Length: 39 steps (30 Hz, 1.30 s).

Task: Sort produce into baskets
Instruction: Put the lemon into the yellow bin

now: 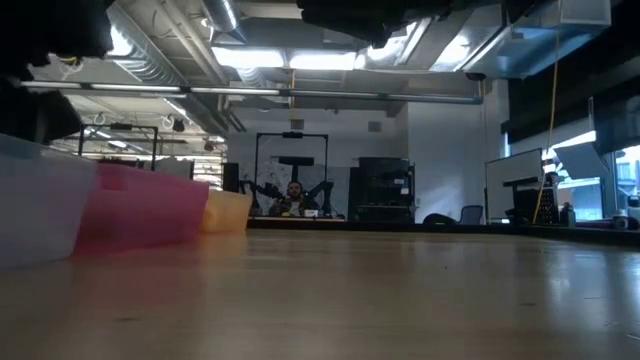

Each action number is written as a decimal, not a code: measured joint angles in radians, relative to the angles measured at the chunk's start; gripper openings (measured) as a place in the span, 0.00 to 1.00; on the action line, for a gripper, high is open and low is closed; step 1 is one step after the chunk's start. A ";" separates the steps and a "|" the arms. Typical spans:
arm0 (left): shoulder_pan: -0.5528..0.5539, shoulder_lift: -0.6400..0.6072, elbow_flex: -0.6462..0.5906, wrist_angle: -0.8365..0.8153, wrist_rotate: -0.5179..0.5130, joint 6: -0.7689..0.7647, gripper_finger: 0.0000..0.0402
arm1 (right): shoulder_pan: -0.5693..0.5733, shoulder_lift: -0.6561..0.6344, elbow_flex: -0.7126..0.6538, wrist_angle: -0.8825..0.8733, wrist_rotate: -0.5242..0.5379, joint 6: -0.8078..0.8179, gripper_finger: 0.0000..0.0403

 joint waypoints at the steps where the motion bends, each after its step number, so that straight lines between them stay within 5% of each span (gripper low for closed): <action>1: 0.000 -0.012 0.000 0.002 0.000 0.002 0.58 | 0.000 0.000 0.000 -0.003 0.000 0.000 0.41; 5: 0.000 -0.072 0.000 0.021 0.000 0.032 0.58 | 0.000 -0.023 0.000 -0.098 0.000 0.000 0.41; 10: 0.003 -0.138 0.000 0.127 -0.080 0.161 0.58 | 0.020 -0.129 0.080 -0.509 -0.010 0.058 0.41; 20: 0.070 -0.163 0.000 0.208 -0.135 0.345 0.59 | 0.147 -0.179 0.181 -1.277 -0.261 0.590 0.41; 28: 0.104 -0.161 0.000 0.203 -0.135 0.347 0.59 | 0.252 -0.170 0.130 -1.550 -0.341 1.073 0.45; 39: 0.106 -0.160 0.000 0.203 -0.124 0.351 0.59 | 0.385 -0.170 -0.066 -1.579 -0.762 1.425 0.74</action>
